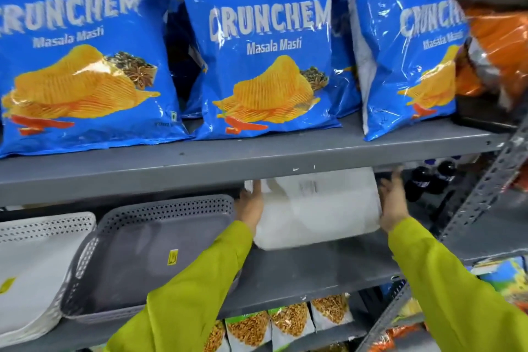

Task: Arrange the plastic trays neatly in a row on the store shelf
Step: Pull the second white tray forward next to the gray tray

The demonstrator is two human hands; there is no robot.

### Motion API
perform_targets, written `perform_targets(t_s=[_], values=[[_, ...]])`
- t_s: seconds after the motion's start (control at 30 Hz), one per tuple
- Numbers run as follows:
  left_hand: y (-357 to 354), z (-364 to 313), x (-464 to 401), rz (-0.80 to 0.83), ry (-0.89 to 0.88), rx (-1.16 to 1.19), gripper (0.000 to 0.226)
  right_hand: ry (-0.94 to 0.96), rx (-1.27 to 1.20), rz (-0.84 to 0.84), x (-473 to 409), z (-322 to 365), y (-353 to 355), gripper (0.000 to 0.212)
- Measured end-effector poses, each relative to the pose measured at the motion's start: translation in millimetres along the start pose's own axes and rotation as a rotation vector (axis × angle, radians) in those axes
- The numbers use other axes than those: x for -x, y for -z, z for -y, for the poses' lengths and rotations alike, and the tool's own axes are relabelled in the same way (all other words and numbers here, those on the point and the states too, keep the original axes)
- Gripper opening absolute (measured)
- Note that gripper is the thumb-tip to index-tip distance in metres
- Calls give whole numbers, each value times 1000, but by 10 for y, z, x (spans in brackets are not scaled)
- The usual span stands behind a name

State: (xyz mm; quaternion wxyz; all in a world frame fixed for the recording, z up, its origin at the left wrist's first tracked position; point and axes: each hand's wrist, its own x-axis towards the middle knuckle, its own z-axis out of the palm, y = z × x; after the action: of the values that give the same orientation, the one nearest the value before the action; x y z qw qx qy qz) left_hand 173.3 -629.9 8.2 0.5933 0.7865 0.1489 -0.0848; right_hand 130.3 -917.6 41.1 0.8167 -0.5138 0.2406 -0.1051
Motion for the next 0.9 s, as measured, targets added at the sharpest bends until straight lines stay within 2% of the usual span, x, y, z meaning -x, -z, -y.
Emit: perform_targets(t_s=[0.07, 0.13, 0.2, 0.27, 0.33, 0.43, 0.47, 0.53, 0.6, 0.67, 0.73, 0.77, 0.9], values=[[67, -77, -42, 6, 10, 306, 81, 82, -166, -4, -79, 140, 18, 86], [160, -173, 74, 53, 63, 595, 63, 93, -286, 88, -92, 218, 44, 91], [240, -186, 168, 162, 68, 660, 47, 110, -297, 145, -91, 187, 51, 80], [241, -72, 286, 249, 88, 521, 26, 84, -246, 176, -51, 91, 79, 64], [189, 98, 369, 217, 102, 327, 8, 40, -233, 158, -37, -45, 163, 42], [132, 362, 309, 50, 22, 111, 31, -32, -166, 70, -94, -156, 402, 22], [134, 392, 332, -9, -9, 54, 40, -54, -100, 38, -81, -171, 475, 22], [127, 410, 382, -102, -73, -104, 62, -117, 110, 34, -49, -191, 542, 42], [92, 431, 434, -100, -145, -273, 79, -156, 424, 47, -71, -247, 609, 57], [69, 457, 447, -91, -179, -480, 78, -108, 779, -36, -166, -333, 682, 65], [91, 448, 502, -128, -196, -628, 68, -61, 1023, -117, -78, -315, 595, 41], [108, 424, 571, -144, -214, -671, 64, -29, 1089, -145, -33, -311, 561, 39], [252, 372, 829, -164, -294, -832, 52, 45, 1212, -197, 192, -364, 479, 60]])
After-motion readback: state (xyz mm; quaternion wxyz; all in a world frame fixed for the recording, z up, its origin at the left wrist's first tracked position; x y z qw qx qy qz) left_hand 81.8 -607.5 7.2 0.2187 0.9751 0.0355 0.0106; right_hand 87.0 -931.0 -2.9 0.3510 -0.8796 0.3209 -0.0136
